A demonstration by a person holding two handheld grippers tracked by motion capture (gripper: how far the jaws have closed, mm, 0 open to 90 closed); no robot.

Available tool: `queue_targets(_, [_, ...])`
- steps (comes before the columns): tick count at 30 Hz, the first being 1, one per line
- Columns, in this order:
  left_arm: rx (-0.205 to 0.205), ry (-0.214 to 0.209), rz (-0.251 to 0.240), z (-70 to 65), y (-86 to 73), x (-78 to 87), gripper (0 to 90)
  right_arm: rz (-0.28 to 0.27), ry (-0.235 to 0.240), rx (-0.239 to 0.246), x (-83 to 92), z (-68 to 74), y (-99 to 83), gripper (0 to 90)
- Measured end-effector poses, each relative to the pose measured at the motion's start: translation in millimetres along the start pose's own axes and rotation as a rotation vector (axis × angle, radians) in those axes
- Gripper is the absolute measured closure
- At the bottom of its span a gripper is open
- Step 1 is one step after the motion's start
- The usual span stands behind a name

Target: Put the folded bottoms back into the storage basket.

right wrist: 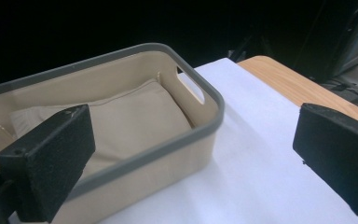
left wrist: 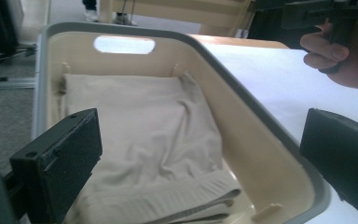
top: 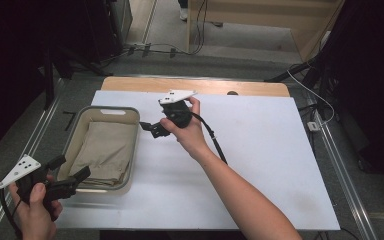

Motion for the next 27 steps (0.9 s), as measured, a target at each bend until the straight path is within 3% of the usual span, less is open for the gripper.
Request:
queue_targets(13, [0.0,-0.083,0.014,-18.7,10.0,-14.1,4.4,-0.057,-0.041,-0.003,65.9,0.0,-39.8,0.0])
queue_targets(21, [-0.034,-0.112,0.086,-32.5,21.3,-32.4,6.0,-0.069,-0.071,0.0,104.0,0.7,-61.8,0.0])
queue_targets(23, [-0.049,-0.088,0.107,-36.0,24.4,-37.8,6.6,-0.073,-0.082,-0.001,114.2,0.4,-67.3,0.0])
queue_targets(27, [-0.062,-0.033,0.148,-36.3,29.9,-47.7,23.5,-0.081,-0.108,-0.001,137.1,-1.2,-78.5,0.0])
Point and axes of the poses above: each handheld gripper's, and its own axes: x roughly backward along the jaws, y roughly out of its top, z roughly to its left, the point moved 1 cm from there along -x, roughly forward along the jaws, and after that the axes turned 5 degrees about x, right-handed, at the moved point
